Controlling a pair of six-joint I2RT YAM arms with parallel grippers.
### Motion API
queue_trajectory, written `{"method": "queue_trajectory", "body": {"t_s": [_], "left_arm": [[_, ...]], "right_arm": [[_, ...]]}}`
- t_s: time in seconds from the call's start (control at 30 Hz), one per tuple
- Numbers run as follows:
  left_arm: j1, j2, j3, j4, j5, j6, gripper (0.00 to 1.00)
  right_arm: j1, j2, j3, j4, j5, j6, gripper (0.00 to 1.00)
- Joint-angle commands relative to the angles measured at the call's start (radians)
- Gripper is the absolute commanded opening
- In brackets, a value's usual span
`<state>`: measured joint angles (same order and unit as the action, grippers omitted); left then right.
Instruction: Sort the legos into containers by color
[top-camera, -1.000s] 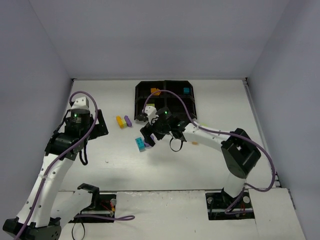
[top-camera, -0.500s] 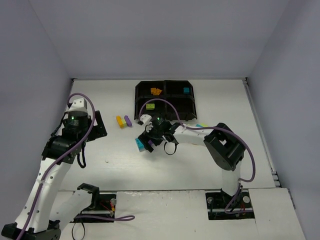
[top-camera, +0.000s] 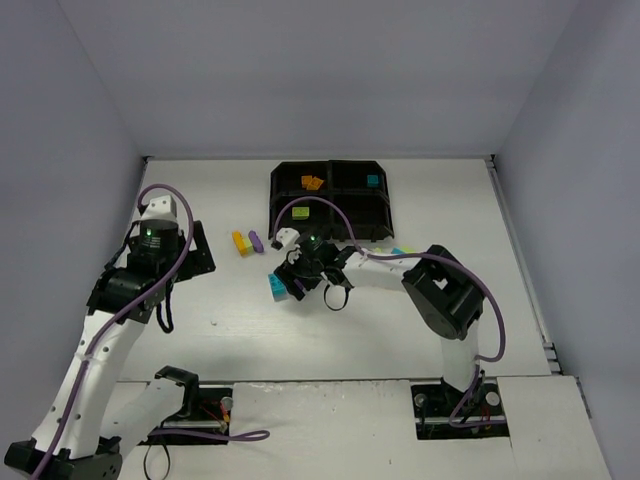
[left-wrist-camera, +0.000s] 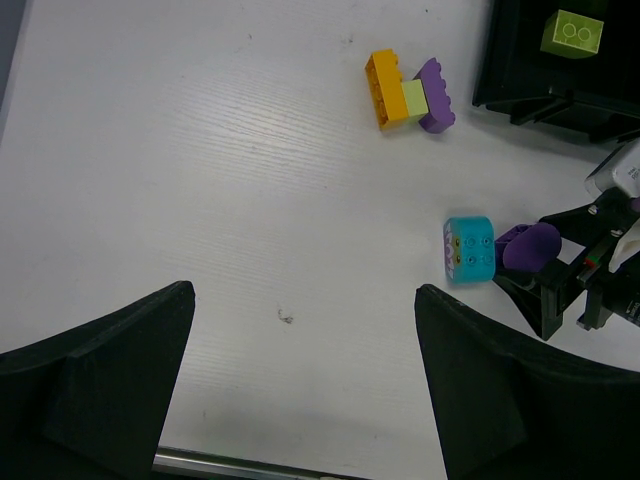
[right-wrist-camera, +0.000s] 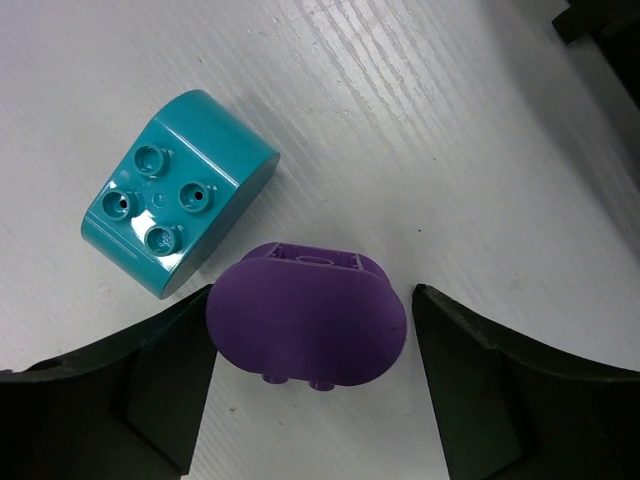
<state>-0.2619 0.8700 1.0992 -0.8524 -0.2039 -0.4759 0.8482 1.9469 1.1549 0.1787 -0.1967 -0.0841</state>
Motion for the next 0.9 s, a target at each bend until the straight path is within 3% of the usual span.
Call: {"method": "queue_trajectory", "body": {"t_s": [0.0, 0.17, 0.27, 0.37, 0.47, 0.87], "left_arm": [[-0.003, 0.006, 0.024, 0.027, -0.02, 0.01, 0.85], [-0.002, 0.023, 0.031, 0.038, -0.02, 0.011, 0.85], [-0.002, 0.043, 0.047, 0.039, -0.02, 0.014, 0.85], [-0.003, 0.057, 0.056, 0.045, -0.022, 0.013, 0.85], [-0.003, 0.064, 0.062, 0.053, -0.02, 0.014, 0.85], [-0.002, 0.092, 0.077, 0.067, -0.02, 0.016, 0.85]], "right_arm": [[0.008, -0.008, -0.012, 0.011, 0.023, 0.001, 0.7], [0.008, -0.042, -0.049, 0.013, 0.054, 0.0, 0.58], [0.008, -0.069, -0.067, 0.013, 0.066, -0.002, 0.41], [0.005, -0.101, -0.08, 0.013, 0.079, 0.001, 0.13], [0.0, -0.137, -0.086, 0.013, 0.089, 0.004, 0.0], [-0.035, -0.281, -0.06, -0.016, 0.091, 0.009, 0.0]]}}
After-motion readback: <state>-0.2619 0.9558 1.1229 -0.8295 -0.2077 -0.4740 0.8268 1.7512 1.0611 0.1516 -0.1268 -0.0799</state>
